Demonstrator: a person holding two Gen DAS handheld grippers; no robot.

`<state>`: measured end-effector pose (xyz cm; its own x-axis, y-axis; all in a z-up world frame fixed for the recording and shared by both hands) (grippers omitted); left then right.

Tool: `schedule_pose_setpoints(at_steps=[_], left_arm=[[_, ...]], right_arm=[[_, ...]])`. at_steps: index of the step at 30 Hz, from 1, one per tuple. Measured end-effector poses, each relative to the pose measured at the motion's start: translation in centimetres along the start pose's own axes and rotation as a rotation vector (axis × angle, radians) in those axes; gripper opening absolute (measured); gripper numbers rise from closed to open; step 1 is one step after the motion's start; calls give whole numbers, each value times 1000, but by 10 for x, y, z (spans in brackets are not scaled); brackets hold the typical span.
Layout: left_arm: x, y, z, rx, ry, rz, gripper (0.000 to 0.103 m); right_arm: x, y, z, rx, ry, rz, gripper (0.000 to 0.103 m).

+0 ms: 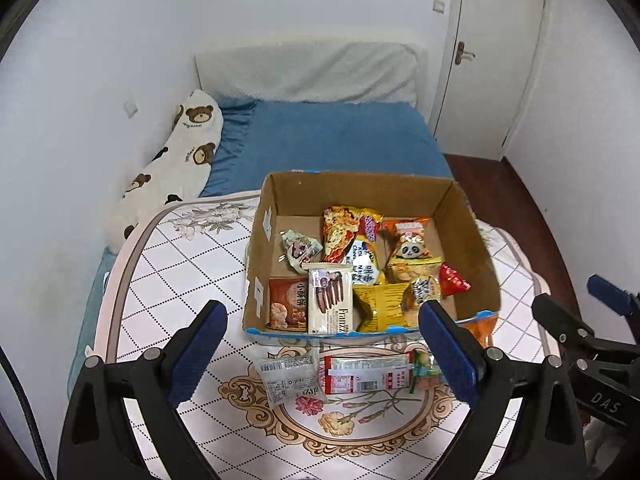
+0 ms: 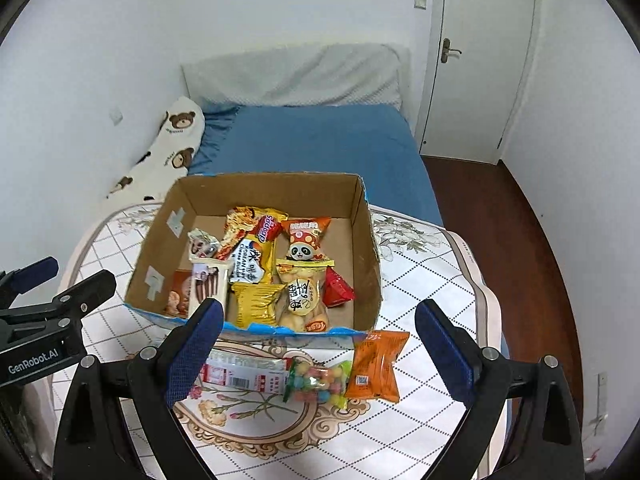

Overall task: Organize snacks
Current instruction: 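Move both tools back over the remaining snacks on the bed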

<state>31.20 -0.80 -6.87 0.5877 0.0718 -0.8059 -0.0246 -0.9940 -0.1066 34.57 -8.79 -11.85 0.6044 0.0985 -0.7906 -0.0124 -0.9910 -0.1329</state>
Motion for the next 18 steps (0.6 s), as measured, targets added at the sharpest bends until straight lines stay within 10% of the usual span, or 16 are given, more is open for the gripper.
schedule_pose_setpoints(at_steps=[9, 13, 18], left_arm=[[10, -7, 27, -27, -33, -32, 98], [42, -5, 59, -9, -110, -72, 98], [98, 41, 101, 320, -157, -110, 98]], right_arm=[[-4, 14, 28, 112, -34, -88, 98], [33, 36, 64, 196, -148, -119, 68], [82, 66, 110, 300, -274, -141, 68]])
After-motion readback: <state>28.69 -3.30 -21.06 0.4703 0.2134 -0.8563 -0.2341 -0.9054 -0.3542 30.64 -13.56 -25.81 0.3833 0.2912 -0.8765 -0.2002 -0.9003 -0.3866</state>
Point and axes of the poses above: each gripper's, at about its wrist camera, not at the fingertips, and x roughly the way its jaws point, y to its right, z to its underside, the point moved 9 cm from there along x, roughly the way its jaws point, and after that the axes turned 8 degrees about -z, right-handed, at the moved point
